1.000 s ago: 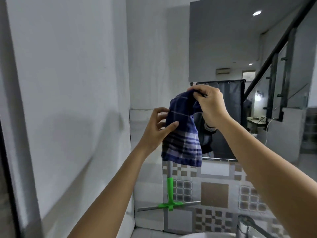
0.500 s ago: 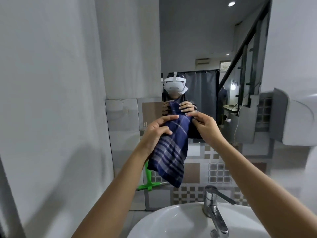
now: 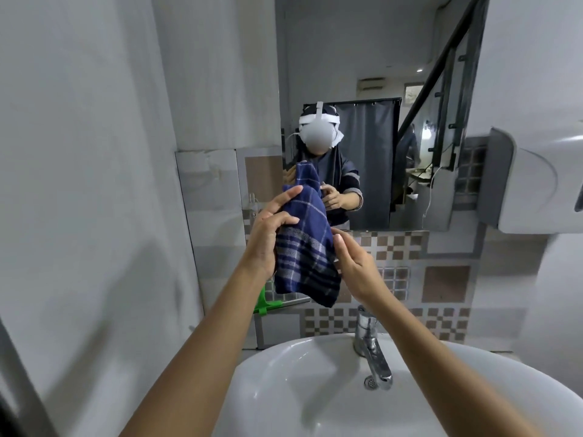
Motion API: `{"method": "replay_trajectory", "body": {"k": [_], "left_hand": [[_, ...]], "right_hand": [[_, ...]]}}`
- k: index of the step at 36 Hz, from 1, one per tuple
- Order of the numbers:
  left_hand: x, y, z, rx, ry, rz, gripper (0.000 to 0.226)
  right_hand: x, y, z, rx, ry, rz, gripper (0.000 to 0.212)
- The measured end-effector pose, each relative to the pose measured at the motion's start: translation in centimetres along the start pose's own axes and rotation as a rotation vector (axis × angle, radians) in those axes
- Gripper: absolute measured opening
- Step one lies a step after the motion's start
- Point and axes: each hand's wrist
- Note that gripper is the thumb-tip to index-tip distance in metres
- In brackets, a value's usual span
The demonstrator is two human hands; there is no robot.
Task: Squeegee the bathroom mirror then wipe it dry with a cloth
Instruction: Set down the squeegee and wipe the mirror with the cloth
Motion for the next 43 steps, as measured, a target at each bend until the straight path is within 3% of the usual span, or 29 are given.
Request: {"method": "replay_trajectory", "body": {"k": [3,10,20,26,29,33,43], "left_hand": [[0.3,0.0,-0.2,-0.002,-0.02,-0.008,0.045],[0.5,0.3,0.0,-0.064,-0.094,-0.011,0.044],[0.1,-0.5,1.4,-0.318,-0.107,-0.057,0.048],[-0.2,-0.7,0.2,-0.245,-0.2,-0.034,0.05],[-0.4,-0.4,-1.2,-0.171,-0.231,-0.069,0.052],[-0.6,0.0,-2.8,-0.118,-0.274,-0.087,0.054],[-1.1,-0.5,-3.9,-0.128,-0.332,-0.072,0.056]], "right_hand": [[0.2,-0.2,-0.2,-0.072,-0.017,-0.018,0.039],[0.1,-1.1,-0.4,-0.516,-0.084,-0.13,0.031],[-0.4,-1.9,2.4,-0.425,-0.069,-0.023,0.022],[-1.2,-2.9,4.5,-0.42,-0.034,-0.089,0.024],[-1.4,-3.0,5.3,-0.45,-0.045,-0.177,0.014],[-1.2,-3.0,6.2,-0.469,-0.092,-0.236,0.011],[-0.5,-2.6,8.5,-0.665,-0.397,-0.373,0.034]]}}
Point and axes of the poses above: each hand's wrist, its own x-axis away from the middle knuckle, its own z-axis out of the back of the hand, y = z × x, and after that the axes turned 3 degrees about -z, right-handed
